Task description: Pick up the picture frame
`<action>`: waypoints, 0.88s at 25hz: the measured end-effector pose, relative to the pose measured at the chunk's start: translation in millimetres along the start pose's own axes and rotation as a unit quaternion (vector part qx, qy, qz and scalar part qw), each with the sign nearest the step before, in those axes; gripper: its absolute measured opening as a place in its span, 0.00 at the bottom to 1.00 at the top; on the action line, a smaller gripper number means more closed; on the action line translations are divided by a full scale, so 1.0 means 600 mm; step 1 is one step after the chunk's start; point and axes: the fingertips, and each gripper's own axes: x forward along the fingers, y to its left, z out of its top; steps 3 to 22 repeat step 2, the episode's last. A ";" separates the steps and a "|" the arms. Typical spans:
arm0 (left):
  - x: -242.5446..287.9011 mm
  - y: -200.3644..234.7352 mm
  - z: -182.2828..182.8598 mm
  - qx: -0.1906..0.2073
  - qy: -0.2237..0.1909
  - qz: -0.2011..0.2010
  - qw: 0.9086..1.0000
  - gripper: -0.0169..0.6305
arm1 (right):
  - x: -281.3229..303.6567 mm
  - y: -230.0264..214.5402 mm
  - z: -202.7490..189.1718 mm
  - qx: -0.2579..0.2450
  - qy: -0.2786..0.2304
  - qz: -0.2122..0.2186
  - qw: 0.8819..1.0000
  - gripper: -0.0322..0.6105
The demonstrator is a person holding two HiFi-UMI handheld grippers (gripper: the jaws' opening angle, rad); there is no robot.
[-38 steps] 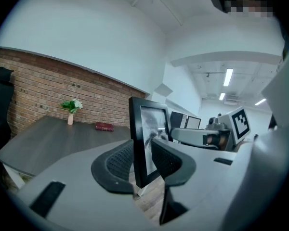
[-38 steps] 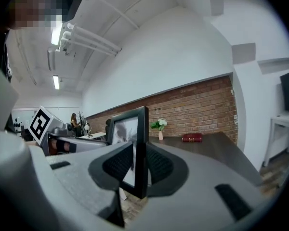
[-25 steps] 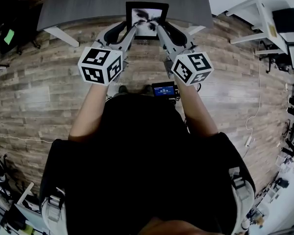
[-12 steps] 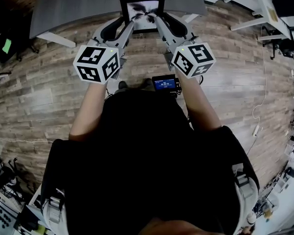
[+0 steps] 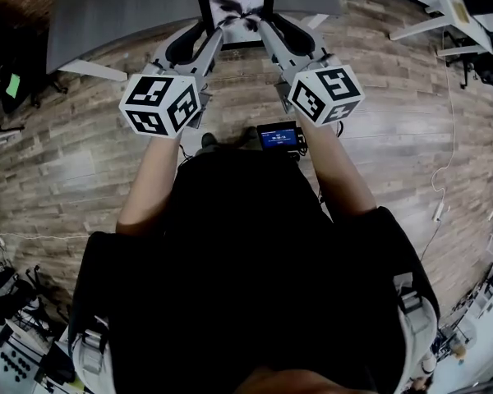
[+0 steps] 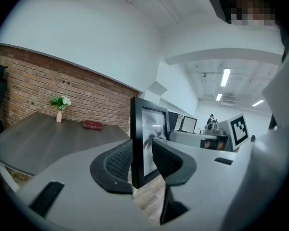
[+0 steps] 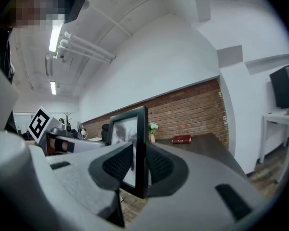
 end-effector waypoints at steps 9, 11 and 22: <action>0.015 -0.013 -0.005 -0.004 0.000 -0.002 1.000 0.19 | -0.012 -0.016 -0.002 0.004 -0.001 -0.002 1.000 0.18; 0.015 -0.013 -0.005 -0.004 0.000 -0.002 1.000 0.19 | -0.012 -0.016 -0.002 0.004 -0.001 -0.002 1.000 0.18; 0.015 -0.013 -0.005 -0.004 0.000 -0.002 1.000 0.19 | -0.012 -0.016 -0.002 0.004 -0.001 -0.002 1.000 0.18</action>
